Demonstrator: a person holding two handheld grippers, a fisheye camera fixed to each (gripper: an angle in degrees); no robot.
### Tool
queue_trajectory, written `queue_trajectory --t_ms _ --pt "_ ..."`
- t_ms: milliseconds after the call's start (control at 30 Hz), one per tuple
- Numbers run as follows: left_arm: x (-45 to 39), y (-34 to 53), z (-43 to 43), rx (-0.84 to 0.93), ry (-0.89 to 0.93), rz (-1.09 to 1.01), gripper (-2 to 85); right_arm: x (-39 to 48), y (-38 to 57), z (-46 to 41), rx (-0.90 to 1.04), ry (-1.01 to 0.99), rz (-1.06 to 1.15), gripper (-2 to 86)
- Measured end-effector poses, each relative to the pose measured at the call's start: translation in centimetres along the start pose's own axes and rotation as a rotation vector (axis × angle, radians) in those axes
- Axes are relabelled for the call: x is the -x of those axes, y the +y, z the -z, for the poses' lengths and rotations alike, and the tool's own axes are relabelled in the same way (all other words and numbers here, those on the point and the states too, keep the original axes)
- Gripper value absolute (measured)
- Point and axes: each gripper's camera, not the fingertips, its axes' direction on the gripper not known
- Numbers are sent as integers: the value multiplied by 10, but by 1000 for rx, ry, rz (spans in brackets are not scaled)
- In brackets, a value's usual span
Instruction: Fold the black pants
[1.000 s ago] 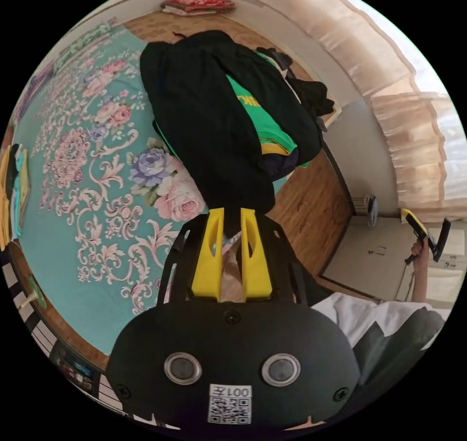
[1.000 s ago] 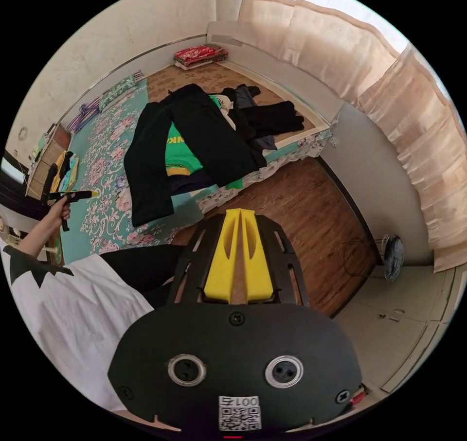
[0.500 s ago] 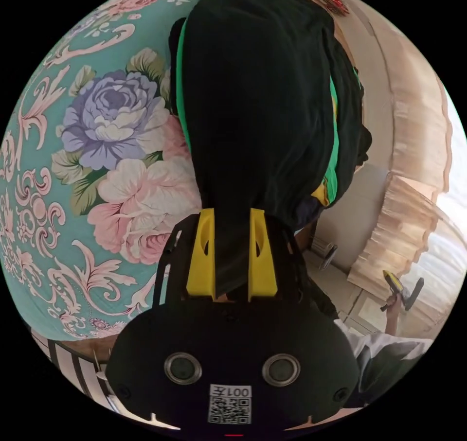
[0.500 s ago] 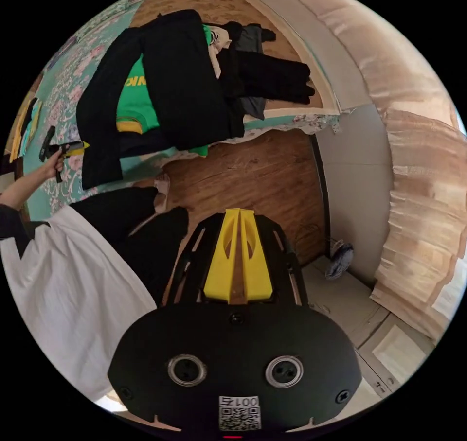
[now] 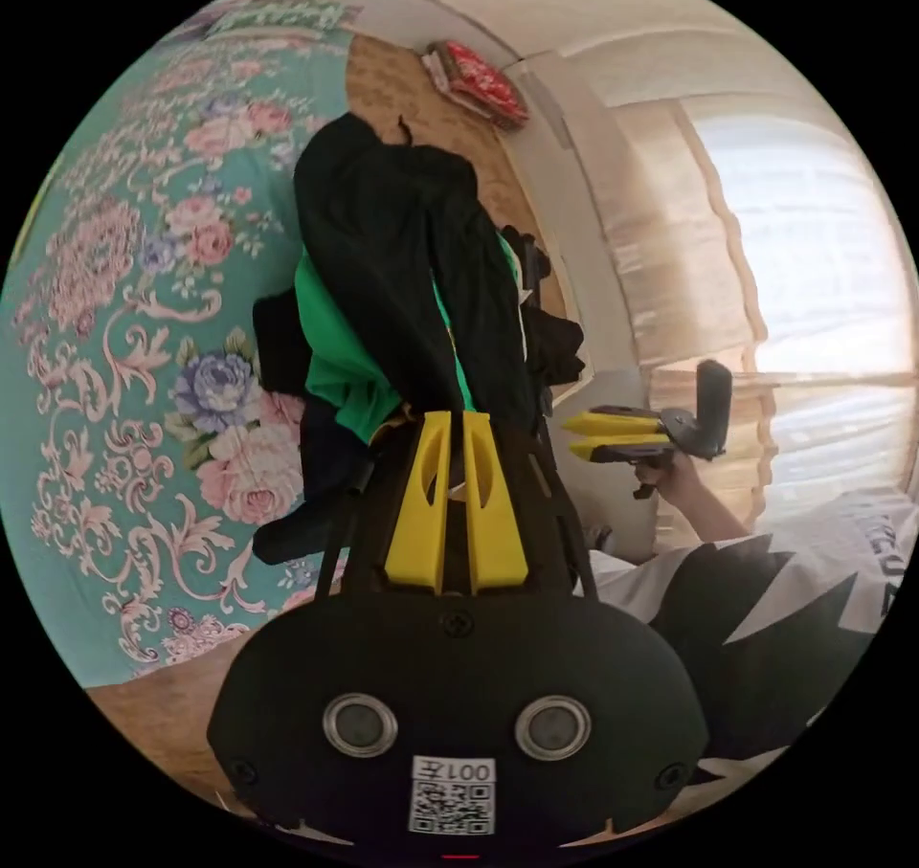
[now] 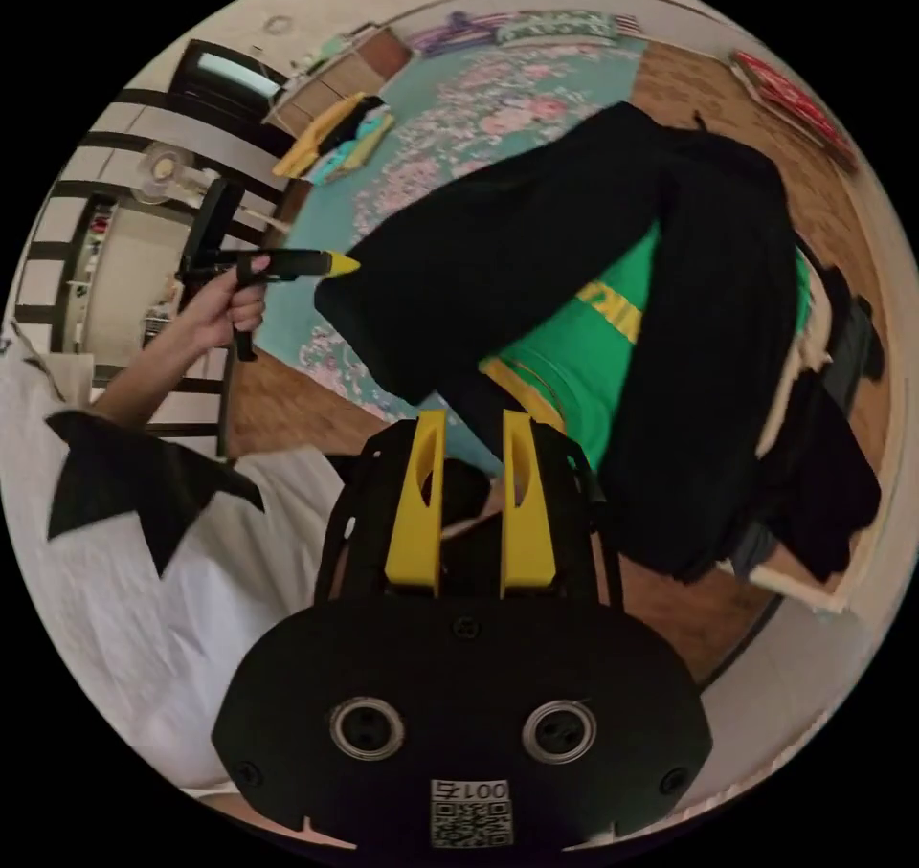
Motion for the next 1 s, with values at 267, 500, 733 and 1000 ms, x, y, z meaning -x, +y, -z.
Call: queue_trajectory --t_ms 267,500,733,1000 --pt "-90 17 -45 82 -243 -247 -13 -108 -115 42 -86 -222 46 131" --pt "-95 32 -78 91 -334 -235 -14 -186 -128 -27 275 163 110 43" --pt "-37 46 -61 66 -174 -90 -13 -284 -97 36 -23 -134 17 16" --pt "73 44 15 -175 83 35 35 -407 -20 127 -295 -636 74 10"
